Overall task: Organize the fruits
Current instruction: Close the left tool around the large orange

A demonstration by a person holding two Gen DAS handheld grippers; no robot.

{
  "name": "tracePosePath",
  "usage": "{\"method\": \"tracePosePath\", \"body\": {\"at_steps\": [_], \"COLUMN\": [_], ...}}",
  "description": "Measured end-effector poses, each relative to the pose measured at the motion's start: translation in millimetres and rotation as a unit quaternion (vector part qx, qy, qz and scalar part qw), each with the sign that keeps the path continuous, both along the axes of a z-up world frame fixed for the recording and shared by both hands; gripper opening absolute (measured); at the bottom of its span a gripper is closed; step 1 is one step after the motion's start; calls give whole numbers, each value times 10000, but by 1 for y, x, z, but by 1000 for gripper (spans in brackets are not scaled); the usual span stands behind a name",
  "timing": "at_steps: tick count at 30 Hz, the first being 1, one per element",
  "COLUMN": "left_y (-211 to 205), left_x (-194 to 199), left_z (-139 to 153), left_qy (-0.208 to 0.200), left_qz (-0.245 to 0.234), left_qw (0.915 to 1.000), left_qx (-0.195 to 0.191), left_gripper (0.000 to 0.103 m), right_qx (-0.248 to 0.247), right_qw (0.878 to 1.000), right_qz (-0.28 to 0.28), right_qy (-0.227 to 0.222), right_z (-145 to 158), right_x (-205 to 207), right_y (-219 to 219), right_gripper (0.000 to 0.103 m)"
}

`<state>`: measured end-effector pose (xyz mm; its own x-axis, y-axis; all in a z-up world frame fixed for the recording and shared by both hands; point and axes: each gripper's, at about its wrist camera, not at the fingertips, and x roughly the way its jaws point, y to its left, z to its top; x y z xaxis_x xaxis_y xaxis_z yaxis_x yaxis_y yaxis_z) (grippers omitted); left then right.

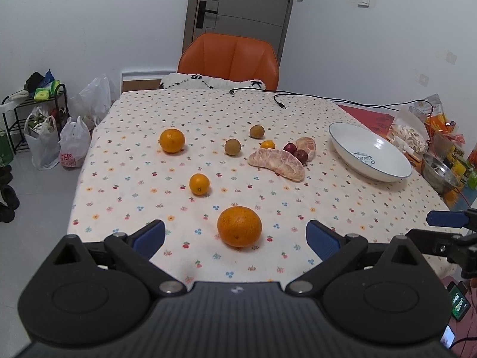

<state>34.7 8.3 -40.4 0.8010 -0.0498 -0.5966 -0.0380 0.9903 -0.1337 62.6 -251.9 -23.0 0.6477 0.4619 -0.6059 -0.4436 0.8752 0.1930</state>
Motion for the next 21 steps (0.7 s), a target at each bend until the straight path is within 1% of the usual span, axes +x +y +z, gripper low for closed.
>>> {"method": "tracePosePath", "body": {"at_steps": [2, 5, 10, 14, 19, 21], "left_y": [-1, -1, 3, 6, 11, 12], "left_x": [3, 9, 17, 22, 30, 34], "left_z": [-3, -8, -17, -22, -30, -34], "left_qy": [-22, -27, 19, 26, 132, 176], "left_qz": [0, 14, 14, 16, -34, -96], "left_qw": [10000, 10000, 9999, 9998, 9994, 9989], "left_qx": [23, 11, -123, -186, -328, -435], "left_gripper": [101, 97, 91, 87, 78, 72], "right_qx": [-59, -94, -59, 85, 103, 112], "right_qw": [10000, 9999, 9999, 9996, 9994, 9992], "right_qz": [11, 21, 61, 129, 263, 340], "right_qy": [21, 65, 149, 235, 179, 164], "right_z": [-4, -11, -18, -22, -25, -25], "right_x": [3, 7, 16, 24, 33, 36], "right_y": [3, 6, 11, 15, 24, 28], "right_gripper": [103, 103, 103, 103, 103, 103]}}
